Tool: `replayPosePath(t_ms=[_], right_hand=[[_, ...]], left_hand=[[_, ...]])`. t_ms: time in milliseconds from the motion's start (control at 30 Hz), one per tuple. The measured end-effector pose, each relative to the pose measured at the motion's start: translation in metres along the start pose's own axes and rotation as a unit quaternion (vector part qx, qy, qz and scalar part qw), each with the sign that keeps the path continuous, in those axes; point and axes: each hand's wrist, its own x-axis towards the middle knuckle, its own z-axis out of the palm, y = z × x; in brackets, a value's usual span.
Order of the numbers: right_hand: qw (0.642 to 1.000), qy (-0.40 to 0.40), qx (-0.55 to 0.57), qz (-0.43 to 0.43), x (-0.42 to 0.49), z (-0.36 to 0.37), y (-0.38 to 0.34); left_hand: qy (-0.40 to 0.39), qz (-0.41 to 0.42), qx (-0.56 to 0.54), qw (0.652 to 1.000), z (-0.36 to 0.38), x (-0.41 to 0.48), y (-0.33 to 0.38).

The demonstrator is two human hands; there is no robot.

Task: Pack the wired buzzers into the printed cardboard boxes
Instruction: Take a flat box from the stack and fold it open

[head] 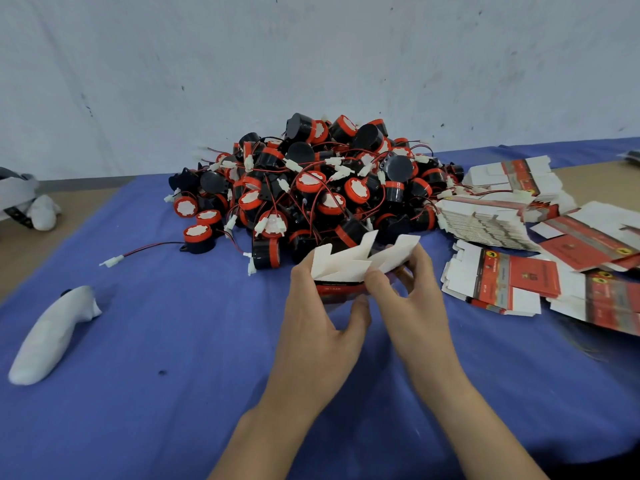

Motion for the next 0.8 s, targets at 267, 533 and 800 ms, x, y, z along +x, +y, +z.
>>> replayPosePath(t_ms=[267,533,800], right_hand=[[0.983,-0.179,-0.048,-0.009,-0.012,0.009,-0.001],[0.976,-0.214,-0.029,-0.001,-0.008,0.006,-0.006],[0.974,-0.225,-0.009,-0.011,-0.007,0.001,-0.009]], left_hand=[[-0.049,-0.057,-0.082,0.994,0.002,0.007,-0.02],[-0.048,-0.056,-0.097,0.993,0.002,0.011,-0.026],[-0.01,-0.034,-0.119,0.992,-0.009,0.015,-0.004]])
